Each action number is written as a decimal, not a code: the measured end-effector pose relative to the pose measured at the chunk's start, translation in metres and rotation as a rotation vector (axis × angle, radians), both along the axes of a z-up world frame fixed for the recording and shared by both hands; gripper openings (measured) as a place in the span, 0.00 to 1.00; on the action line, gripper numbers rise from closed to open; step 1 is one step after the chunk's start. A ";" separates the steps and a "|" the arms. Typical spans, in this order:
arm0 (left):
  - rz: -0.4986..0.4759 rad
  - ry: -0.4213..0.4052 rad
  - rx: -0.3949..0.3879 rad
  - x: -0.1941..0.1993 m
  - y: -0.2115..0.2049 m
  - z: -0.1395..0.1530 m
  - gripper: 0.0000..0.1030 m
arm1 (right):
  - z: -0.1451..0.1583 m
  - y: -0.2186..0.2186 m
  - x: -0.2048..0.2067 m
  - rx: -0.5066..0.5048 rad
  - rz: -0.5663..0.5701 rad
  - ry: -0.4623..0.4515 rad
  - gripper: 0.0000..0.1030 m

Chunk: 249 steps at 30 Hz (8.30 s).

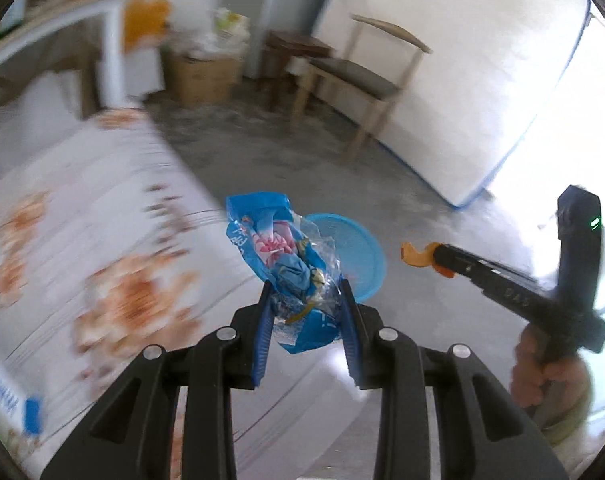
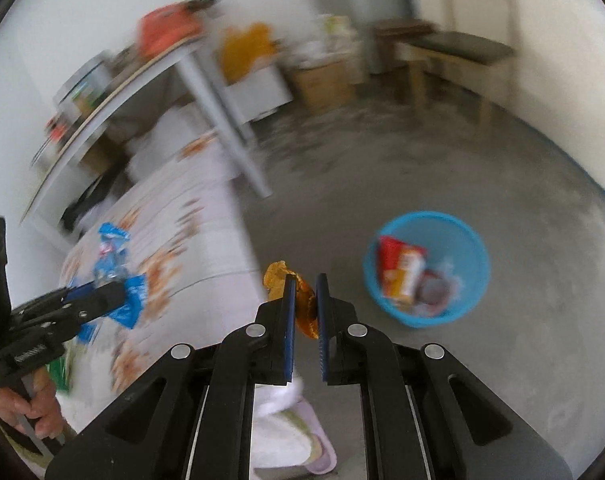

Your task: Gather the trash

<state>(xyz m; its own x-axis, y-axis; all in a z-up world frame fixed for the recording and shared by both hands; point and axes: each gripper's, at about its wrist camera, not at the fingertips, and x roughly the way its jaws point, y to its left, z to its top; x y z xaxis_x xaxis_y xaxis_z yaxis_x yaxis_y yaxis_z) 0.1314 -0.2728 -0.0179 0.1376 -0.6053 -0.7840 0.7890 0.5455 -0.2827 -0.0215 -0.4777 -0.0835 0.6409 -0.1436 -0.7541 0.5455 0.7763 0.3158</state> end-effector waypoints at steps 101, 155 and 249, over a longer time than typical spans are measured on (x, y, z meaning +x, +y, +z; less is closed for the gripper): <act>0.857 0.015 0.012 0.130 0.314 -0.036 0.81 | 0.005 0.231 0.159 0.109 0.608 0.096 0.61; 0.653 0.083 0.197 0.112 0.261 -0.070 0.51 | -0.014 0.206 0.140 0.113 0.591 0.119 0.61; 0.000 0.078 -0.018 -0.009 -0.088 -0.032 0.77 | -0.113 -0.095 -0.027 0.203 -0.155 0.124 0.63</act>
<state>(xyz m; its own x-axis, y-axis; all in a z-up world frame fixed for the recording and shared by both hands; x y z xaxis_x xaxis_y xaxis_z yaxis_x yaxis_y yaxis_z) 0.1223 -0.3608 -0.0500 0.0764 -0.6194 -0.7814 0.7643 0.5396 -0.3531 -0.0486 -0.5728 -0.1967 0.5242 -0.0710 -0.8487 0.6971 0.6081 0.3797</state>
